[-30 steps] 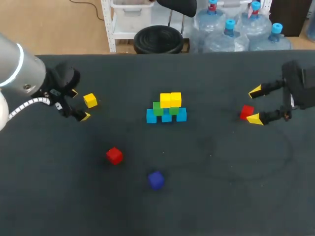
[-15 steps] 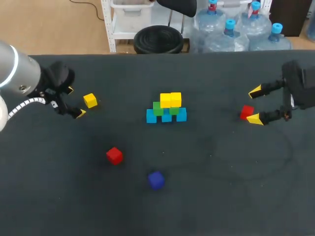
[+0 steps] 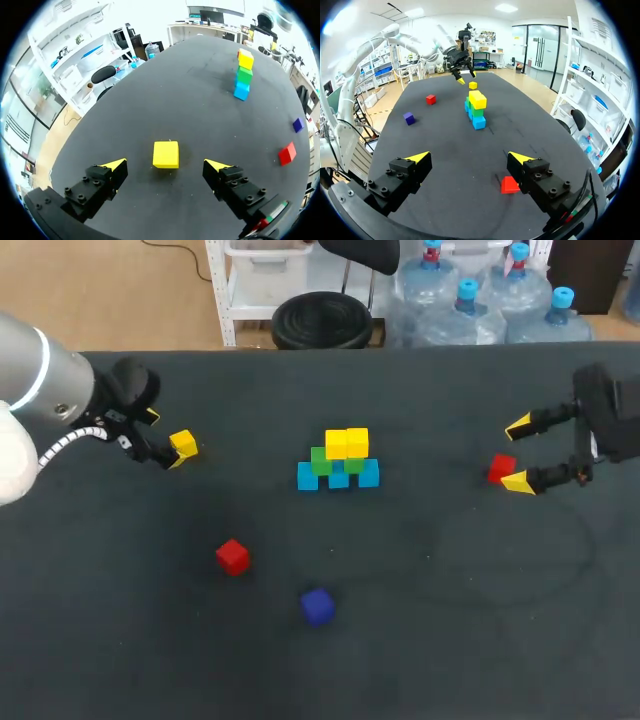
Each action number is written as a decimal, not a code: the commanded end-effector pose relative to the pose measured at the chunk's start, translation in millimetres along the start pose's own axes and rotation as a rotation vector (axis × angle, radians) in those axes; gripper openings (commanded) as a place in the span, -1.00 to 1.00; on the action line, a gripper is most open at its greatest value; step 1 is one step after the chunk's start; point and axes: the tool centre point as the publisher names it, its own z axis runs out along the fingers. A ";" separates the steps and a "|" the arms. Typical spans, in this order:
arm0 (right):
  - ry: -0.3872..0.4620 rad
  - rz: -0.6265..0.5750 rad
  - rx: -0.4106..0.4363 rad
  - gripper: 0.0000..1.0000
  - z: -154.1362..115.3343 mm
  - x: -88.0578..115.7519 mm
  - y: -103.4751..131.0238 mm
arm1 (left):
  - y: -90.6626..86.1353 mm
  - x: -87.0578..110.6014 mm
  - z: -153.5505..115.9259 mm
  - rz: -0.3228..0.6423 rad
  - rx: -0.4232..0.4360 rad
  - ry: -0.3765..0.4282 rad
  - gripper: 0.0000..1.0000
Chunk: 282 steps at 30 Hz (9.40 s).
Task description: Place the blue cubes, place green cubes on the blue cubes, place the yellow cubes on the green cubes, then place the red cubes on the yellow cubes, and place purple cube on the red cubes.
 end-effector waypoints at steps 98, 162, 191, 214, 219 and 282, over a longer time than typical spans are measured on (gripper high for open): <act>-0.002 -0.001 0.000 1.00 0.4 0.3 -0.2 | -104.5 -133.0 -11.1 0.335 0.313 -0.061 -1.00; -0.002 -0.001 0.000 1.00 0.4 0.3 -0.2 | -148.7 -163.2 13.5 0.409 0.418 -0.098 -1.00; -0.002 -0.001 0.000 1.00 0.4 0.3 -0.2 | -148.5 -165.8 17.8 0.410 0.422 -0.095 -1.00; -0.002 -0.001 0.000 1.00 0.4 0.3 -0.2 | -149.3 -167.1 19.0 0.414 0.422 -0.097 -1.00; -0.002 -0.001 0.000 1.00 0.4 0.3 -0.2 | -148.7 -166.9 19.4 0.413 0.423 -0.096 -1.00; -0.002 -0.001 0.000 1.00 0.4 0.3 -0.2 | -147.5 -167.5 27.8 0.409 0.450 -0.080 -0.45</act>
